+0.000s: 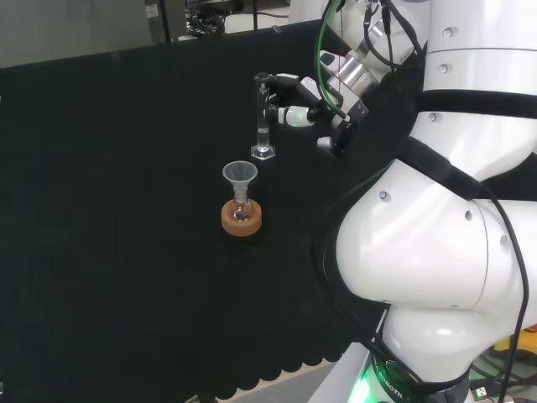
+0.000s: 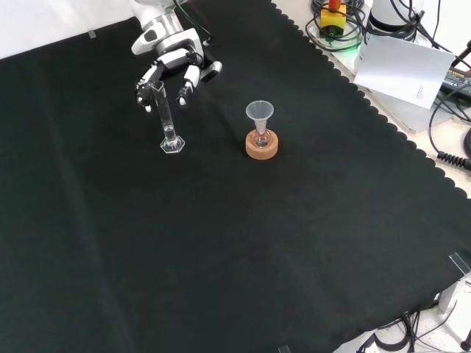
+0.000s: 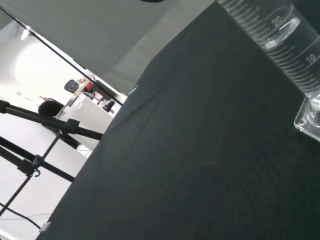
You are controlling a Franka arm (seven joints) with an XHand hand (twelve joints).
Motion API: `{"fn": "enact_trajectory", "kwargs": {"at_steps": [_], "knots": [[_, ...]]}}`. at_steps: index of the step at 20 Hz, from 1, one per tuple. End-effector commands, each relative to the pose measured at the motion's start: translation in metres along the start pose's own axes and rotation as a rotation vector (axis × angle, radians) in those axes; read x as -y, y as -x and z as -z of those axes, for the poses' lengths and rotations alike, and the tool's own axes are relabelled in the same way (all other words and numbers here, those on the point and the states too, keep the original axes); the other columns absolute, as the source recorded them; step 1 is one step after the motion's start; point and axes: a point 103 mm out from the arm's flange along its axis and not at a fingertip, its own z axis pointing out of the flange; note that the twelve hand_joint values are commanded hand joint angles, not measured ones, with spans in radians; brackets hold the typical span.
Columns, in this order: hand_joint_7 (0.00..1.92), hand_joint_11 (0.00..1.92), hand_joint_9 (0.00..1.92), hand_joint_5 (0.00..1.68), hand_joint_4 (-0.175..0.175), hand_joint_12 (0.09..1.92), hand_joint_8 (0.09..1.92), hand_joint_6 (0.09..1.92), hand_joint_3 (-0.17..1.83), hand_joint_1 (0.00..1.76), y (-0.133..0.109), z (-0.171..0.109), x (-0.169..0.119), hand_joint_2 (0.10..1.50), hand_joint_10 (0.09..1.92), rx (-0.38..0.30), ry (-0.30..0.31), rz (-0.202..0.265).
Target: Pick up the graduated cylinder.
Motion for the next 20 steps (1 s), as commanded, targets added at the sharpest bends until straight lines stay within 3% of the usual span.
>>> {"fn": "enact_trajectory", "kwargs": {"at_steps": [1,4,7,20], "knots": [[0.41,0.4,0.66,0.5,-0.048,1.3,0.64,0.09,-0.17,0.98,0.003,-0.011,-0.005,1.03,0.54,-0.049,0.021,0.014],[0.41,0.4,0.66,0.51,-0.047,1.3,0.64,0.09,-0.17,0.99,0.007,-0.015,-0.007,1.03,0.54,-0.081,0.031,0.018],[0.41,0.4,0.66,0.51,-0.046,1.29,0.63,0.09,-0.17,0.99,0.008,-0.018,-0.009,1.02,0.54,-0.056,0.026,0.026],[0.47,0.44,0.71,0.54,-0.043,1.28,0.63,0.09,-0.17,0.99,0.012,-0.032,-0.011,1.01,0.53,-0.072,0.02,0.032]]}}
